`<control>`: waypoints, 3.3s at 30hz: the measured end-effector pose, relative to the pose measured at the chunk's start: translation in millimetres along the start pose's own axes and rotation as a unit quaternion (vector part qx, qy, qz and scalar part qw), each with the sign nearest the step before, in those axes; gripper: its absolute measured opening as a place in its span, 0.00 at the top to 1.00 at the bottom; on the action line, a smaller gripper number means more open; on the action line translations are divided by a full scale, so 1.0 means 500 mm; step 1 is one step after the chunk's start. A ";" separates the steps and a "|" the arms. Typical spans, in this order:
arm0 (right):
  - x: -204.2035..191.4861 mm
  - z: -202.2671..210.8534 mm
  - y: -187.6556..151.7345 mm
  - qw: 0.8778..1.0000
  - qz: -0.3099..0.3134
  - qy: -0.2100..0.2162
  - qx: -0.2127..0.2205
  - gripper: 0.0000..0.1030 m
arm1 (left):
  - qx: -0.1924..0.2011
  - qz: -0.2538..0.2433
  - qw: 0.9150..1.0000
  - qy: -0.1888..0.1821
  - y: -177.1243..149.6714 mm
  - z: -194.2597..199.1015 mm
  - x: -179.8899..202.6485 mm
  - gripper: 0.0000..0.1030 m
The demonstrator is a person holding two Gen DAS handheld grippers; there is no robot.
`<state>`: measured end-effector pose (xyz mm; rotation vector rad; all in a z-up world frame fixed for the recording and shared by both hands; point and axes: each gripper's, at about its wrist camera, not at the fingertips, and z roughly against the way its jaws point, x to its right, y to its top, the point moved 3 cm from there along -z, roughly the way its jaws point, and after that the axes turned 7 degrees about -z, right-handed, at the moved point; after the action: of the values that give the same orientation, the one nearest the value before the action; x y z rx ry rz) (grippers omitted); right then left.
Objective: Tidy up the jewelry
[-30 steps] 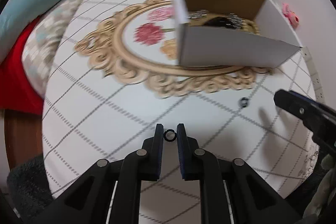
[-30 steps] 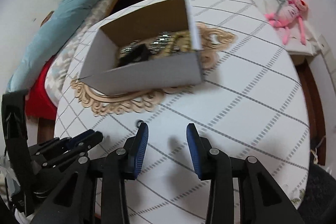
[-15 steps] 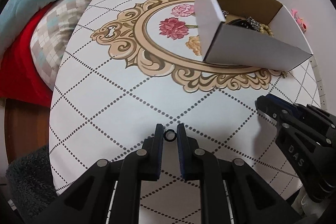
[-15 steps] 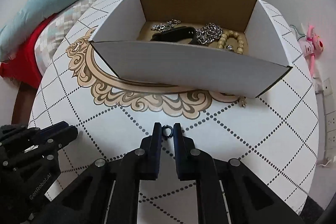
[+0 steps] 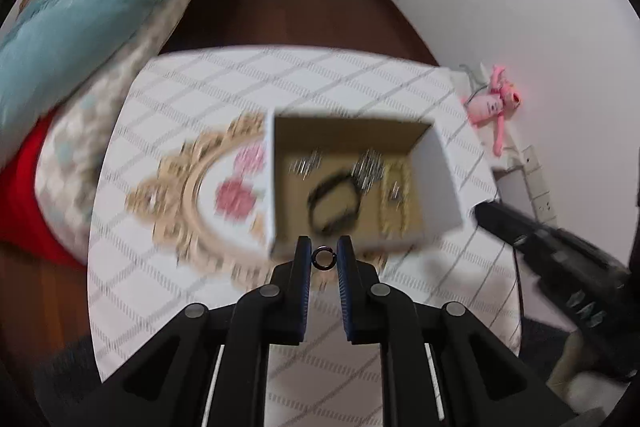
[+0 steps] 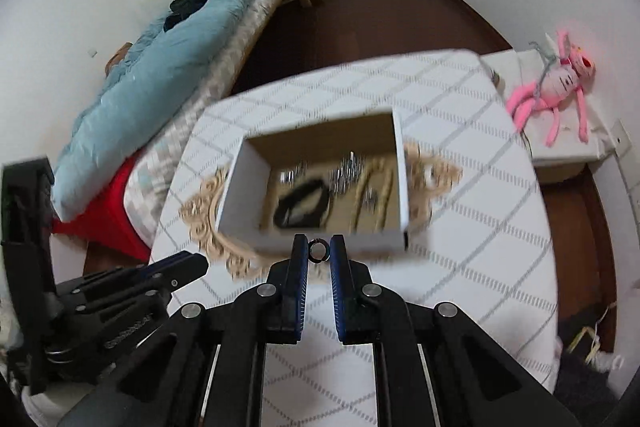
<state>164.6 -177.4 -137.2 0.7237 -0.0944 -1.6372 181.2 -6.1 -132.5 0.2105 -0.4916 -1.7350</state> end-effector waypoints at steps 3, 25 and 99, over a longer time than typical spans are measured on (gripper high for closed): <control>-0.002 -0.047 0.055 1.000 0.005 -0.007 -0.015 0.89 | -0.004 -0.008 1.000 0.002 0.062 -0.024 -0.001 0.90; 0.052 -0.139 0.121 0.987 0.024 -0.146 -0.065 0.04 | -0.033 0.016 0.995 0.097 0.096 -0.070 -0.090 0.00; -0.107 0.468 -0.050 0.971 0.052 -0.161 0.168 0.00 | 0.127 0.001 0.987 0.103 -0.085 0.418 0.084 0.00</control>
<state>26.8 -201.1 59.3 0.6874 -0.6454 -1.6426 50.5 3.2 40.8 0.5647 -0.5586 -1.6246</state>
